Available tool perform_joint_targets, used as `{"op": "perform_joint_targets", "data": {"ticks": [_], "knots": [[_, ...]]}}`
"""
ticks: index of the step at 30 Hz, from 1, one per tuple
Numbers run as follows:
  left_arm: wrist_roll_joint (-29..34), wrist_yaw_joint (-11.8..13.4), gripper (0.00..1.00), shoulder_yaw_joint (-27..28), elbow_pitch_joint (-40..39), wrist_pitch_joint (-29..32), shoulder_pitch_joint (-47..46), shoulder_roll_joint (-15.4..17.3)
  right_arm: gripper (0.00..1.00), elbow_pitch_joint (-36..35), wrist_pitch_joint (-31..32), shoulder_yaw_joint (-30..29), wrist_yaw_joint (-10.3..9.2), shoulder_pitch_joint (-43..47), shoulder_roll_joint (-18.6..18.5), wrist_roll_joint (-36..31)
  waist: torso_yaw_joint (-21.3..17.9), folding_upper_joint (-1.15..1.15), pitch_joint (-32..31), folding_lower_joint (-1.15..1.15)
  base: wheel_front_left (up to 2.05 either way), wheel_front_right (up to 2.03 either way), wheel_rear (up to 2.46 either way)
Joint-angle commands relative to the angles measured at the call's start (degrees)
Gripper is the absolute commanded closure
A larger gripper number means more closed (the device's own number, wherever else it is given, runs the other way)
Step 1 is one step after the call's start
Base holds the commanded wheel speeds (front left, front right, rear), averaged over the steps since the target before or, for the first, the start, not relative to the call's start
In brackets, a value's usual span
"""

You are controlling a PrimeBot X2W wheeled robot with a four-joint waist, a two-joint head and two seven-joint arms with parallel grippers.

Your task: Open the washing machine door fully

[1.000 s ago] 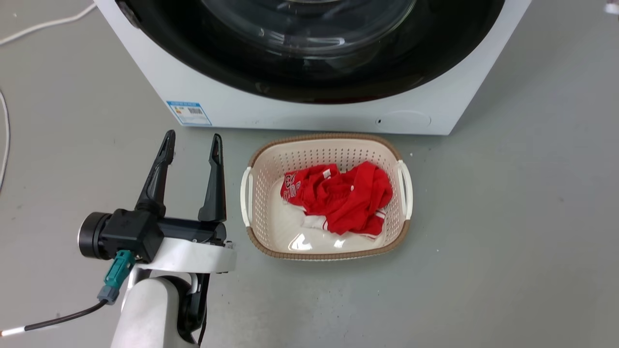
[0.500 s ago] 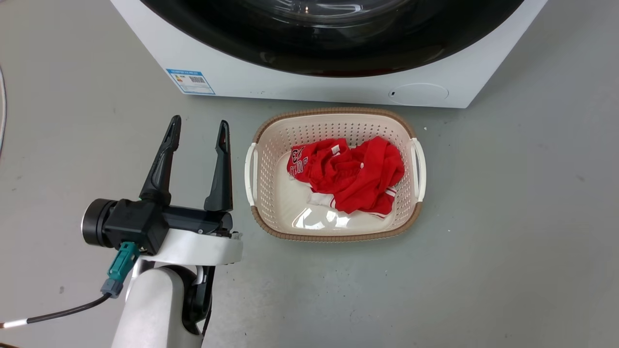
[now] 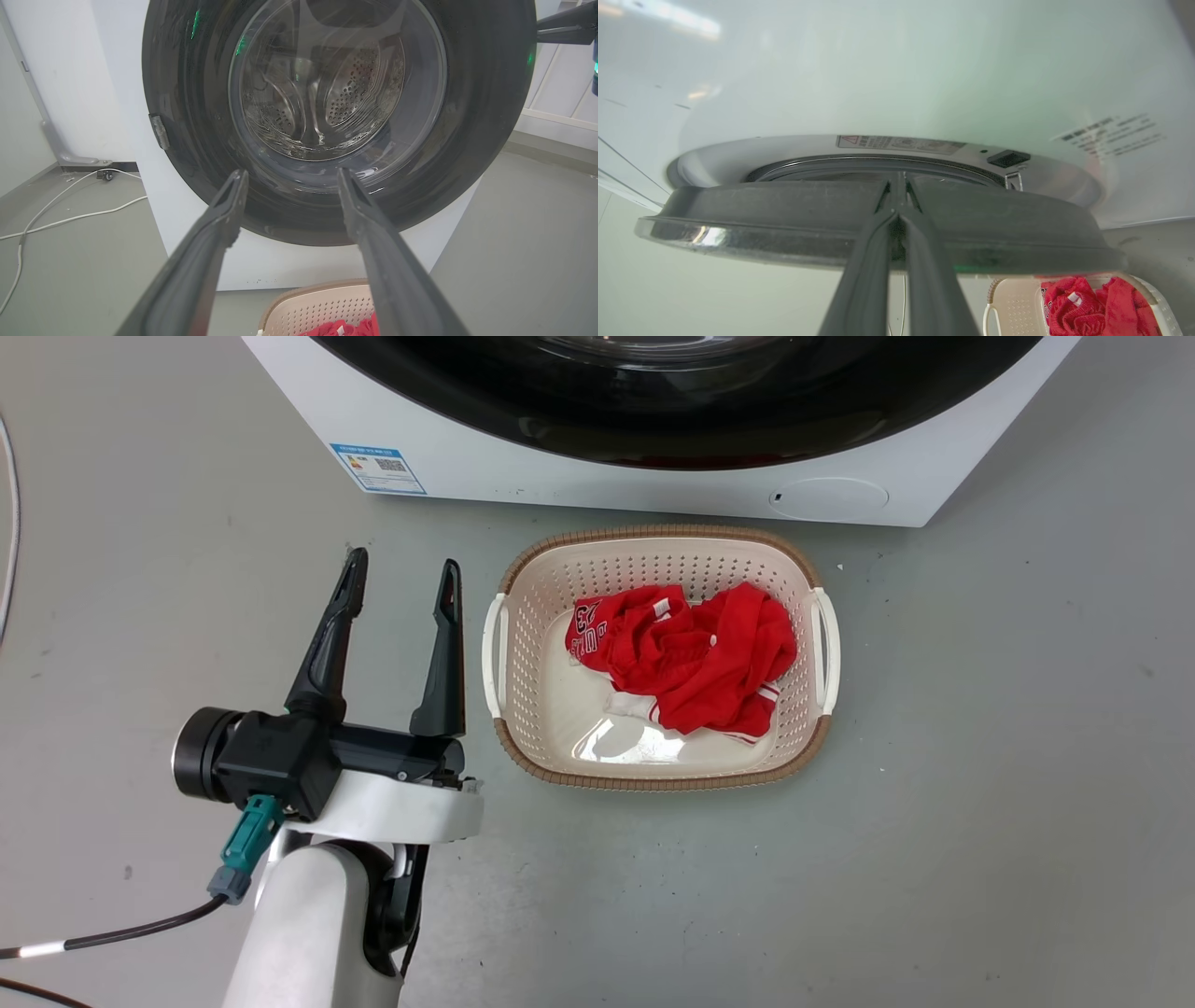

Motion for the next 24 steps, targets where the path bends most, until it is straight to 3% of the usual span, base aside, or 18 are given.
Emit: {"op": "perform_joint_targets", "data": {"ticks": [1,16,24], "knots": [[0.03,0.32,0.00,-0.11,0.10,-0.15,-0.62,-0.02,1.00,-0.09,1.29,0.29,0.00,-0.08,1.63,0.17,-0.02,0.00,0.09,0.00,0.00,0.00,0.00],[-0.41,0.60,0.00,-0.55,0.94,-0.15,-1.16,-0.02,1.00,-5.97,11.75,-1.72,0.00,4.35,0.49,3.58,-0.86,0.00,-0.95,0.00,0.00,0.00,0.00],[0.03,0.52,0.00,-0.02,2.30,-0.15,0.20,-0.02,1.00,-10.72,16.99,-1.63,0.00,10.12,0.35,4.87,-1.67,0.00,-4.42,0.00,0.00,0.00,0.00]]}}
